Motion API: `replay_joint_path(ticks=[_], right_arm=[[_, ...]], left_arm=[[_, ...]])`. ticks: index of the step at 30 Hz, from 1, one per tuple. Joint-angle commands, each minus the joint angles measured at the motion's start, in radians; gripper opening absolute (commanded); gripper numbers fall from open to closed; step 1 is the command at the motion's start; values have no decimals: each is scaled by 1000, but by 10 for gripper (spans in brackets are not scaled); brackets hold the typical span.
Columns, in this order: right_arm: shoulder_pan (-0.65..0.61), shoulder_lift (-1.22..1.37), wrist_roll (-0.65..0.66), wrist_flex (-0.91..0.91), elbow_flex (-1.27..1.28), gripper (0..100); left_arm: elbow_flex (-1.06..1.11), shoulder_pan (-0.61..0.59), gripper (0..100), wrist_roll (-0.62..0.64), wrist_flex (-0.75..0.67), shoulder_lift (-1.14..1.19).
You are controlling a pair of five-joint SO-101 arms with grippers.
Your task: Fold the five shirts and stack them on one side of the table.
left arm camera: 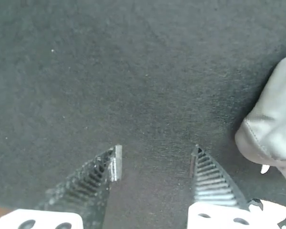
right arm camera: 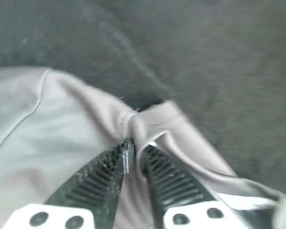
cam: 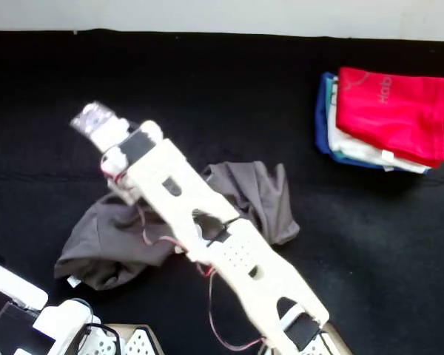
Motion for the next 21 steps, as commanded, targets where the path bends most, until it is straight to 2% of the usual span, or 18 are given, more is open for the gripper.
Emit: replay_joint_path(ticks=[1, 5, 8, 14, 18, 21], right_arm=[[113, -18, -6, 53, -150, 6], [249, -56, -6, 53, -251, 5], [332, -150, -6, 53, -232, 5], [499, -397, 64, 53, 59, 5], [644, -529, 103, 47, 237, 5], [713, -561, 146, 48, 302, 5]], left_arm=[[36, 82, 235, -18, -11, -25], [102, 219, 235, -12, -11, -25], [111, 344, 235, 23, -12, -25], [54, 587, 235, 180, -18, -25], [-39, 679, 236, 250, -21, 22], [-116, 723, 236, 292, -55, 162]])
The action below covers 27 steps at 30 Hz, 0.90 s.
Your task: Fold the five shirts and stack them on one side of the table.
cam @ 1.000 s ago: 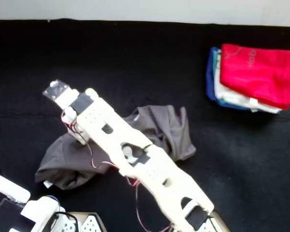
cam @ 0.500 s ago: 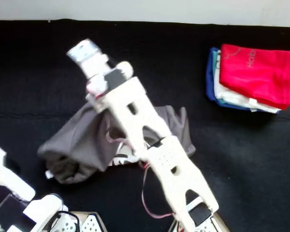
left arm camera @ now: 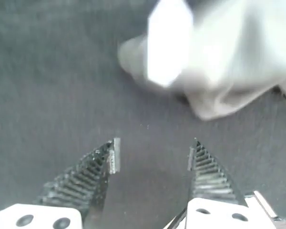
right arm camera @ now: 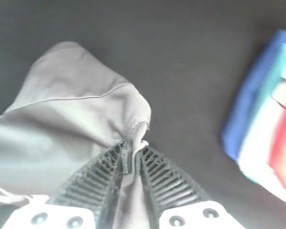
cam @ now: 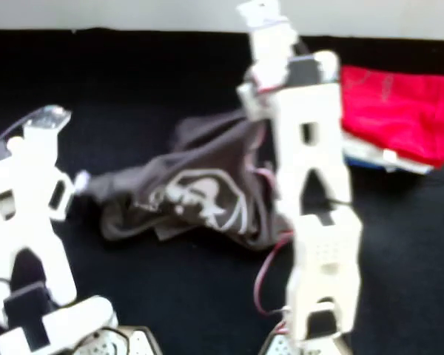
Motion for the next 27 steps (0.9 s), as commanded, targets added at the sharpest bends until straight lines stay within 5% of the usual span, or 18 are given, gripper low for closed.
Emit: replay_joint_path(ticks=[1, 8, 15, 22, 27], right_arm=[[88, -91, 49, 7, 62, 5], [225, -94, 55, 7, 74, 5], [205, -90, 55, 5, 77, 5], [186, -90, 55, 7, 79, 5], [191, -90, 55, 7, 79, 5]], left_arm=[[-127, 67, 236, 60, -34, 154], [-641, 145, 236, 219, 153, 573], [-1222, 262, 236, 324, 276, 897], [-1586, 326, 236, 446, 334, 1224], [-1733, 306, 235, 420, 345, 1395]])
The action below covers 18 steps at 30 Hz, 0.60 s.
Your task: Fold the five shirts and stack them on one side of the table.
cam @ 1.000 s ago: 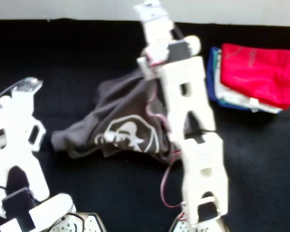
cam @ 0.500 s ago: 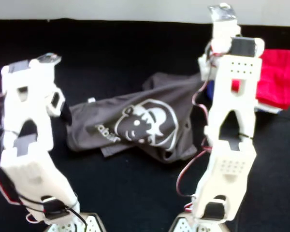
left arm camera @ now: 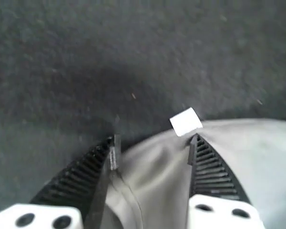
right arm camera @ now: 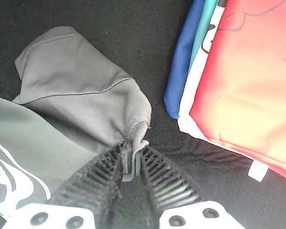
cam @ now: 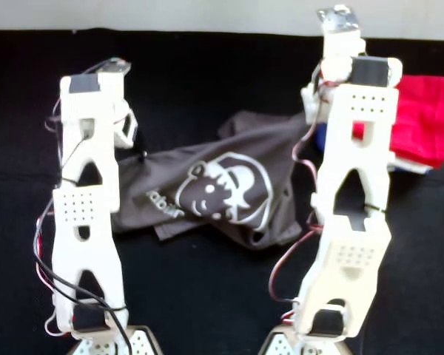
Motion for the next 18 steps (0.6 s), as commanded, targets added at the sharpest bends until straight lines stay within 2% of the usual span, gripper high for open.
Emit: replay_joint_path(ticks=[1, 5, 9, 11, 18], right_arm=[[-8, -64, 11, 7, -1, 5], [-10, -64, 11, 7, -1, 5], [-27, -39, 6, 7, 1, 5], [-38, -1, 3, 7, 1, 5], [-61, 25, -58, 7, -53, 5]], left_arm=[[-113, -15, 235, -32, 32, 67], [-145, -62, 195, -72, 69, 104], [-150, -76, 0, -74, 72, 101], [-150, -70, 32, -74, 72, 99], [-143, -74, 8, -72, 87, -39]])
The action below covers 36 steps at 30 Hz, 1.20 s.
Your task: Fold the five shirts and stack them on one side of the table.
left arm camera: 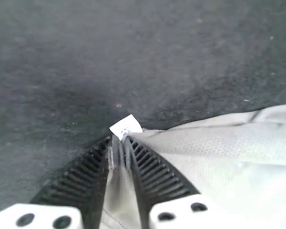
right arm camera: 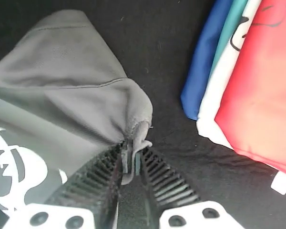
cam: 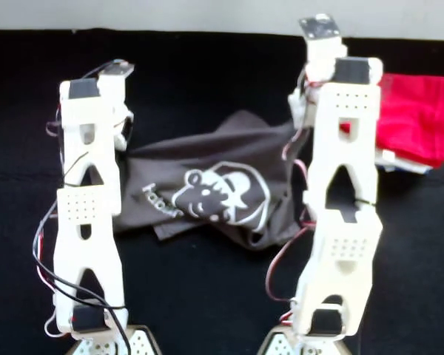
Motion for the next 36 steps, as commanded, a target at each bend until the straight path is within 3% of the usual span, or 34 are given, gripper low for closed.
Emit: replay_joint_path(ticks=[1, 22, 25, 28, 31, 36], right_arm=[[-12, -59, -38, 7, -79, 5], [-22, -291, -34, 12, -667, 5], [-22, -348, -34, 12, -604, 5], [-24, -437, -37, 13, -469, 5], [-24, -573, -38, 13, -240, 5], [-38, -855, -40, 12, 389, 5]], left_arm=[[-2, -31, 8, -11, 15, -137], [1, -35, 8, -11, 18, -1170], [31, -38, 8, -11, 21, -1244], [208, -39, 8, -11, 21, -1340], [484, -35, 8, -14, 21, -1489], [1081, 21, 8, -158, 17, -1741]])
